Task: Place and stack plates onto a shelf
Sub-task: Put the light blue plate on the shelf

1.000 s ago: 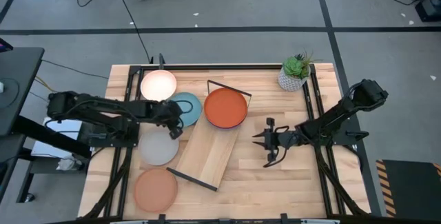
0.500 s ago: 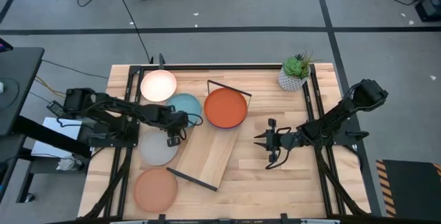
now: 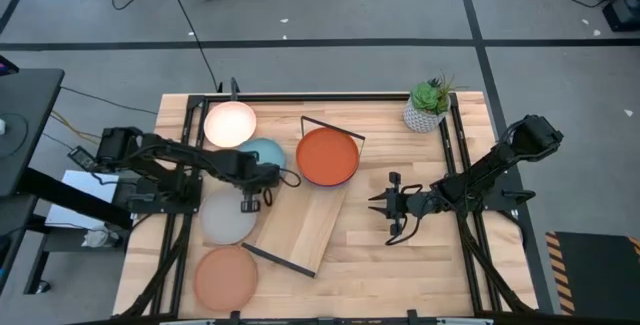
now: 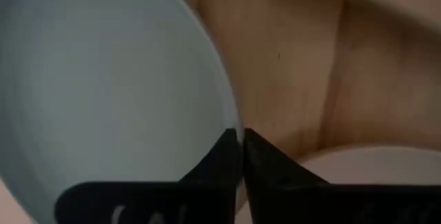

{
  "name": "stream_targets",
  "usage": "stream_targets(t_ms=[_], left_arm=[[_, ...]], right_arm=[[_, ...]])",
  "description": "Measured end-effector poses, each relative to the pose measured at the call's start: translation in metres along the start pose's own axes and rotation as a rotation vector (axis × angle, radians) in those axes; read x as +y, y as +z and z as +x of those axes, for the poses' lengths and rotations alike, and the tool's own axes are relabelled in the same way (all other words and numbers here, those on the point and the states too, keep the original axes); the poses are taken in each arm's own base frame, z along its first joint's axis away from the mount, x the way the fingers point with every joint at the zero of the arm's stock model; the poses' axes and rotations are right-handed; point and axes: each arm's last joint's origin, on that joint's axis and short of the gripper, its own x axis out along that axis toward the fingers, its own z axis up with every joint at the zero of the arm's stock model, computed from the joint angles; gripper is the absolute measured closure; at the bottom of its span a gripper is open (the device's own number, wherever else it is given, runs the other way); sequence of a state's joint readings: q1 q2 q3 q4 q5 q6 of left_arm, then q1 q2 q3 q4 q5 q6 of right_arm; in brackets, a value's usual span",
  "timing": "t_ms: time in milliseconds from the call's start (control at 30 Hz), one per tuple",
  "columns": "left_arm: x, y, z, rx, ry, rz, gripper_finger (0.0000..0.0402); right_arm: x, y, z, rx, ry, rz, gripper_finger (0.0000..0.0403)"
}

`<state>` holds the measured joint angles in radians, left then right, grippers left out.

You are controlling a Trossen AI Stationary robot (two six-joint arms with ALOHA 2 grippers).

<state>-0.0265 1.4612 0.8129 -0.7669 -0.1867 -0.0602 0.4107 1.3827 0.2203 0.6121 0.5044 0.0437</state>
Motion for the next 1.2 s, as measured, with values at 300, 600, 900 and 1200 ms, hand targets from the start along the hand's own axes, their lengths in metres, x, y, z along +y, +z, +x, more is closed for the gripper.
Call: stream_targets(t_ms=[300,600,900,1200], left_arm=[[0.014,0.043,-0.083,-0.069,-0.095,-0.324,0.0384],[-0.005,0.069,-0.136,-0.116,-0.389,-0.827,0.0387],[-0.063,0.119,-0.130,-0.022,-0.394,-0.853,0.0386],[-0.091,0.158,-0.091,0.075,-0.330,-0.806,0.0386]], right_arm=[[0.000,0.000,0.000,0.000,0.000,-0.003,0.0296],[0.000,0.000,0.000,0.000,0.000,-0.050,0.0296],[-0.002,0.004,0.000,-0.031,-0.058,-0.145,0.0296],[-0.009,0.008,0.003,-0.056,-0.092,-0.176,0.0296]])
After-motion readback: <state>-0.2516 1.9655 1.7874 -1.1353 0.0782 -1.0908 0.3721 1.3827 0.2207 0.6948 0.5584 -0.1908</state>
